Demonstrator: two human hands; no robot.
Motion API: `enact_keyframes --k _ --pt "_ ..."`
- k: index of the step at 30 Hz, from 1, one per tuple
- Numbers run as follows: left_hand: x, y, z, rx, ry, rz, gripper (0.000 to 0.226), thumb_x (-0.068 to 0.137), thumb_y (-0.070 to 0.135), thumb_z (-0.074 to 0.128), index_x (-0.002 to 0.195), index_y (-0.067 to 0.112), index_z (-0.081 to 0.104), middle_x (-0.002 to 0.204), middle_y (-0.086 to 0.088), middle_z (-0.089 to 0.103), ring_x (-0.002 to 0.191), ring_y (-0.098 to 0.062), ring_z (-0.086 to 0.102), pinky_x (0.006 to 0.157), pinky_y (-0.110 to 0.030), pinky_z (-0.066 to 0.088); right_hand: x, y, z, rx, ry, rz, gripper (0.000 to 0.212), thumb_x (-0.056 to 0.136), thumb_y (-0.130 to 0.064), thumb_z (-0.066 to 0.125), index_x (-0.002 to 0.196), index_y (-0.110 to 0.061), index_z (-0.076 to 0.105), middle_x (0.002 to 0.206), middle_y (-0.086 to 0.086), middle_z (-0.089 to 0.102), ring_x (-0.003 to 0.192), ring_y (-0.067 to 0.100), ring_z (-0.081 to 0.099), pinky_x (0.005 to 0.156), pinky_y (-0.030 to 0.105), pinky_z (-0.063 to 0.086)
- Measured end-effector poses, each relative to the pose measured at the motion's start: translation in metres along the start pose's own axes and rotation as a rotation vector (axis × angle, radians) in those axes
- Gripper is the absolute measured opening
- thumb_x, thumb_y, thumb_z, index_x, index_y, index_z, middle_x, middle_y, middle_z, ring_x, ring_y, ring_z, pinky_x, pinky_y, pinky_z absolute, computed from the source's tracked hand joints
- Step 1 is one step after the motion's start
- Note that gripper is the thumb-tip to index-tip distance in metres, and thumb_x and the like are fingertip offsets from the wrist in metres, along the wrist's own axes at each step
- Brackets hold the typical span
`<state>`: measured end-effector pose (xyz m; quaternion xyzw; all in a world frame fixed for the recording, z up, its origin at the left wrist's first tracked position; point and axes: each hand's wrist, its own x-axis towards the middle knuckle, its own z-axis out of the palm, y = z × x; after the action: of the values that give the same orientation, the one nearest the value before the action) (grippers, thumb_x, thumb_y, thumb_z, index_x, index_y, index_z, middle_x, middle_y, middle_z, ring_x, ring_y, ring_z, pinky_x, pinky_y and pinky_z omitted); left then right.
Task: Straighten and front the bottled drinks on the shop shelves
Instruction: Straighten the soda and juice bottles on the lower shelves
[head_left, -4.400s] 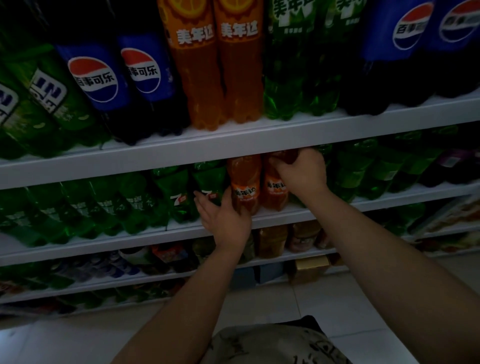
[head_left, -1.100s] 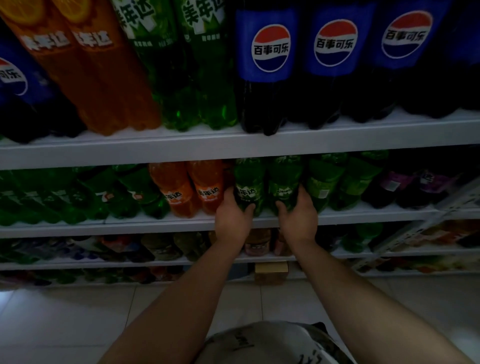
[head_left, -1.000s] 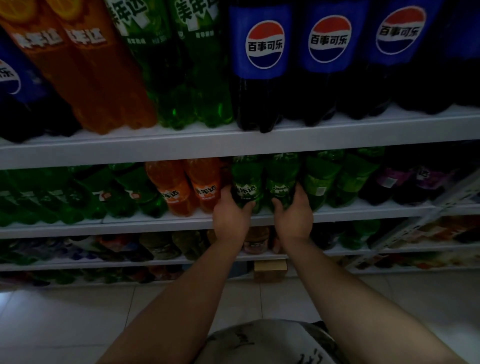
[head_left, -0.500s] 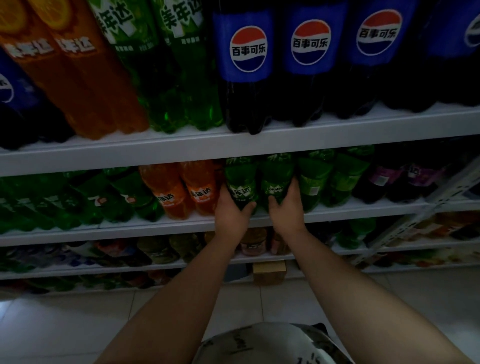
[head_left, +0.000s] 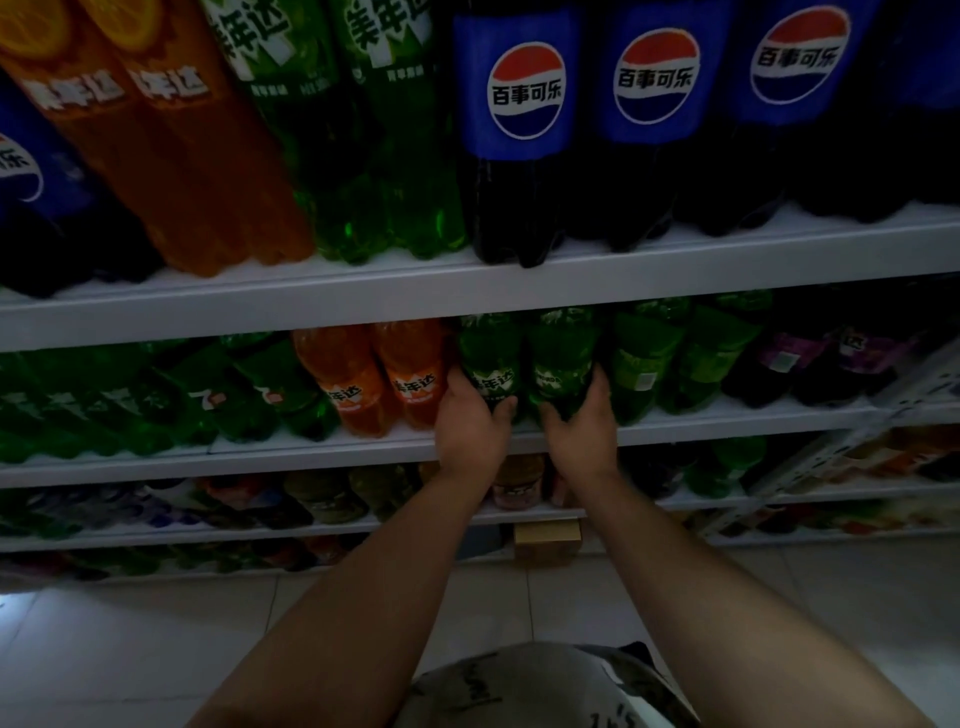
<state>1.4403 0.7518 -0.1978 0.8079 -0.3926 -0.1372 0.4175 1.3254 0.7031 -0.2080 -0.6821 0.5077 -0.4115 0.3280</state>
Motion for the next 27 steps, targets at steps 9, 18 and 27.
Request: enact_keyframes --k 9,18,27 --pt "0.000 -0.001 0.000 0.079 0.020 0.013 0.059 0.080 0.026 0.072 0.123 0.004 0.038 0.111 -0.017 0.059 0.100 -0.032 0.060 0.075 -0.034 0.048 -0.005 -0.017 0.026 -0.114 0.270 0.189 0.083 0.065 -0.019 0.080 0.134 0.003 0.040 0.126 0.026 0.043 0.118 0.040 0.040 0.100 0.040 0.031" --pt "0.007 -0.003 -0.007 0.080 -0.093 0.045 0.057 0.085 0.021 0.067 0.128 0.003 0.036 0.119 -0.017 0.058 0.105 -0.033 0.058 0.077 -0.030 0.045 -0.006 -0.003 0.020 -0.113 0.154 0.079 0.079 0.072 -0.016 0.078 0.137 0.004 0.038 0.134 0.022 0.045 0.126 0.035 0.041 0.106 0.042 0.032" --pt "0.002 0.004 -0.011 0.121 -0.049 -0.021 0.052 0.086 0.024 0.068 0.127 0.008 0.041 0.117 -0.014 0.061 0.103 -0.028 0.061 0.073 -0.025 0.044 -0.006 -0.004 0.021 -0.087 0.145 0.087 0.070 0.080 -0.022 0.071 0.137 0.001 0.038 0.131 0.021 0.047 0.123 0.033 0.044 0.103 0.040 0.036"
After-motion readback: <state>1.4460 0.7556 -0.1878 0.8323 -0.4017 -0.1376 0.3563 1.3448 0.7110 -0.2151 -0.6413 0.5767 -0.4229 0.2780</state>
